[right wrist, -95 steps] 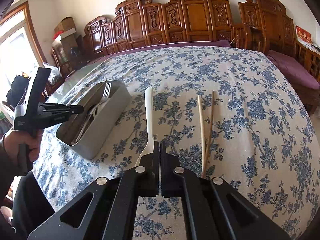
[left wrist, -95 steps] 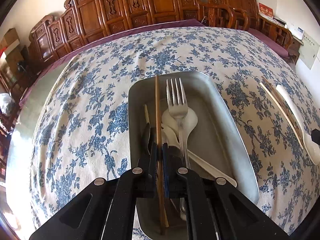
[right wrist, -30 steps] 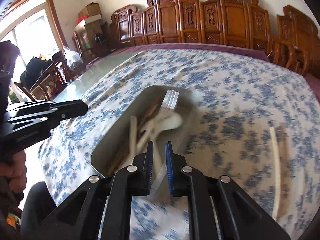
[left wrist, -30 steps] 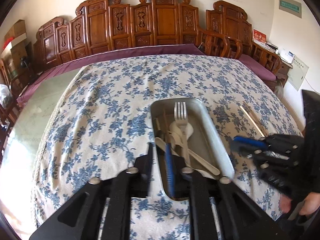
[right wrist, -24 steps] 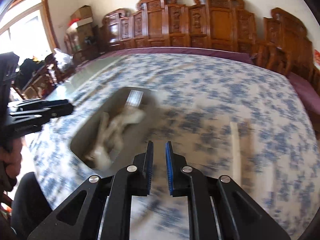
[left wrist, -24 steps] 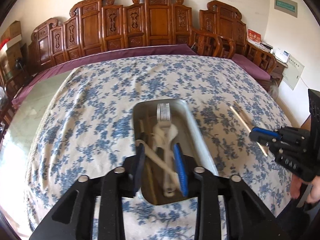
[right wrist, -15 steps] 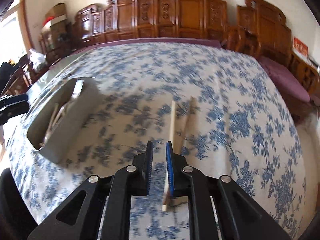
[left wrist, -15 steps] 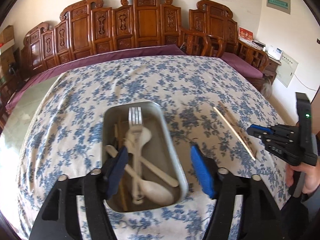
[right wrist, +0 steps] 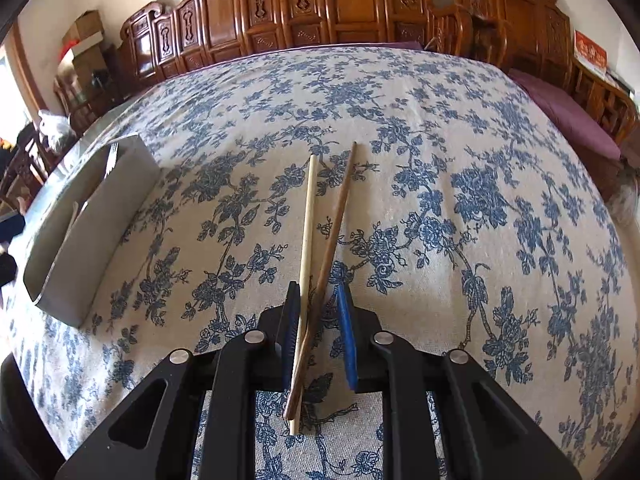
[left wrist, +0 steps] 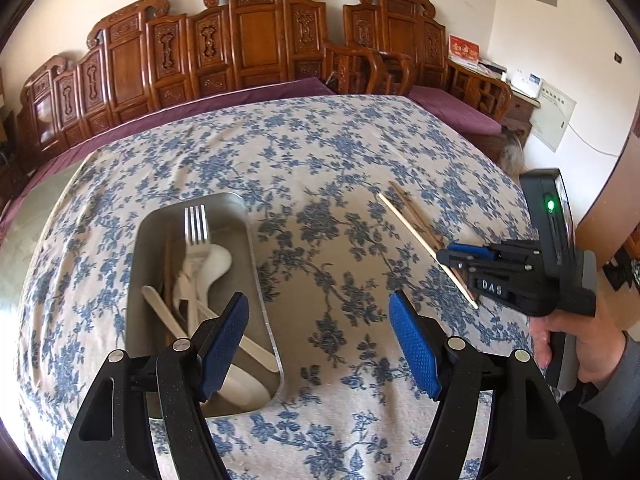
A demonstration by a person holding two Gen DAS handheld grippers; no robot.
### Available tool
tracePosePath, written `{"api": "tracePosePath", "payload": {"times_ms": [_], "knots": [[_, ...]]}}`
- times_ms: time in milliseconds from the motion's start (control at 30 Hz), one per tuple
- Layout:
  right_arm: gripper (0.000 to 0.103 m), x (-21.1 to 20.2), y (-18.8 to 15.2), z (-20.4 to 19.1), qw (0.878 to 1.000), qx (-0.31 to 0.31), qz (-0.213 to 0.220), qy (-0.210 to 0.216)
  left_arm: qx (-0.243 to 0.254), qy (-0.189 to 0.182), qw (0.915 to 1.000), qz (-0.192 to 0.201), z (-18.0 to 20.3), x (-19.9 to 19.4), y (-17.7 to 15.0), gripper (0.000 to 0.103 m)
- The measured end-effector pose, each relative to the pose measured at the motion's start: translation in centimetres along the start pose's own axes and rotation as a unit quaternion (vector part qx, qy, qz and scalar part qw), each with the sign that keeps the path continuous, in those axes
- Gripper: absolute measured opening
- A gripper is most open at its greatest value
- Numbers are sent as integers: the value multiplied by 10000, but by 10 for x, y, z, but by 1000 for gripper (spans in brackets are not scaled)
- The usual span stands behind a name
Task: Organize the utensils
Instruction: 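Move the right gripper to the chopsticks on the cloth and grasp one, then grasp a wooden chopstick on the cloth with the left gripper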
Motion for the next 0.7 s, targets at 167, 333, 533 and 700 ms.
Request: {"api": "tracePosePath", "payload": {"times_ms": [167, 333, 533, 700], "knots": [[8, -1, -1, 4, 9999, 100, -38, 129, 134, 18, 9999, -58, 11, 5, 1, 69], [5, -5, -3, 7, 9999, 70, -23, 87, 161, 22, 9998, -101, 20, 11, 5, 69], [5, -17, -4, 22, 9997, 2, 178, -154, 248, 37, 9996, -134, 36, 22, 14, 69], [5, -21, -6, 40, 9995, 67, 231, -228, 324, 6, 9994, -155, 54, 38, 26, 69]]}}
Point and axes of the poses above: each gripper's, at about its wrist camera, not at the fingertips, and x roughly the way its jaws point, z to its right, y to its top, the point moved 3 cm from there along x, roughly the way its jaws point, and after that the axes turned 13 degrees about -z, right-handed, at the moved point
